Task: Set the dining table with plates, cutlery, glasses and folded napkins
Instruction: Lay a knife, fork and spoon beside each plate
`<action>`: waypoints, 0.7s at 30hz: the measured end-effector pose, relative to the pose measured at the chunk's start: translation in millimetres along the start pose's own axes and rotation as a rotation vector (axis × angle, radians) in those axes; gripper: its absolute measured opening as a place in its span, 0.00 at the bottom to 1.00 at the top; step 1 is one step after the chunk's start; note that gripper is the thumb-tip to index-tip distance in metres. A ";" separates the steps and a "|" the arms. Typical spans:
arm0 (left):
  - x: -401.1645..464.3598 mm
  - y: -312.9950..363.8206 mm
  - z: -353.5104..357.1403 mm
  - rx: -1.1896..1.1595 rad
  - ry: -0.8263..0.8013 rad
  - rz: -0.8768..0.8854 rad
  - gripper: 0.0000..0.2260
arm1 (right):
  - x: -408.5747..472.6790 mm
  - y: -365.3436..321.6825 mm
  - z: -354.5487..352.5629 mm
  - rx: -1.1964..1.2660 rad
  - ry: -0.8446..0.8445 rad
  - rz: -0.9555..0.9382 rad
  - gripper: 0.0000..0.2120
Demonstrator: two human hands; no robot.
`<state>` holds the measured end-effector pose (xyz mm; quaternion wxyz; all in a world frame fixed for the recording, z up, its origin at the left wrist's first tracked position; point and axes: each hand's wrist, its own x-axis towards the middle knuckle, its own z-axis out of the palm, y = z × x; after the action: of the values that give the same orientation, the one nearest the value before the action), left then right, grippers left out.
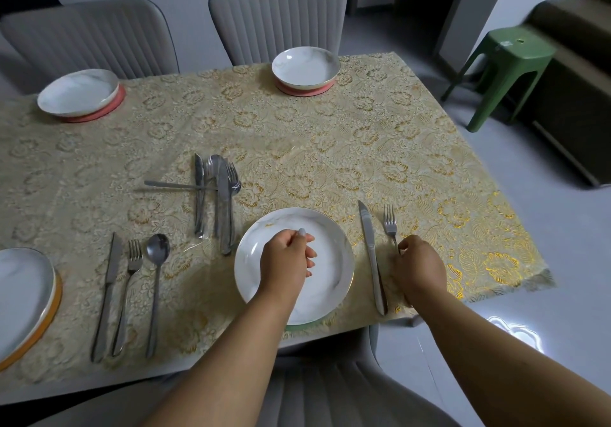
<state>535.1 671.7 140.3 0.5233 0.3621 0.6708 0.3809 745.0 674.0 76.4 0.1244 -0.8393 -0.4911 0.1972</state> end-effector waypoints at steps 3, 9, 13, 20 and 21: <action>1.0 0.1 0.3 -0.003 -0.002 0.002 0.11 | -6.1 -5.4 -0.7 -0.010 0.046 -0.058 0.12; 3.1 1.0 -4.3 -0.002 0.020 0.018 0.12 | -20.3 -20.1 15.2 -0.106 -0.011 -0.217 0.11; 8.9 1.6 -11.1 -0.006 0.045 0.023 0.12 | -18.9 -18.9 14.1 -0.117 0.006 -0.212 0.09; 31.9 4.6 -37.7 0.031 0.145 0.033 0.10 | -18.3 -25.1 13.6 -0.107 -0.008 -0.175 0.09; 37.3 3.3 -43.9 0.050 0.161 0.027 0.09 | -18.6 -26.0 13.4 -0.108 -0.011 -0.176 0.09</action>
<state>485.5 700.4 134.4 0.4533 0.3520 0.7152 0.3990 710.6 670.6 78.8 0.0929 -0.7972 -0.5738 0.1634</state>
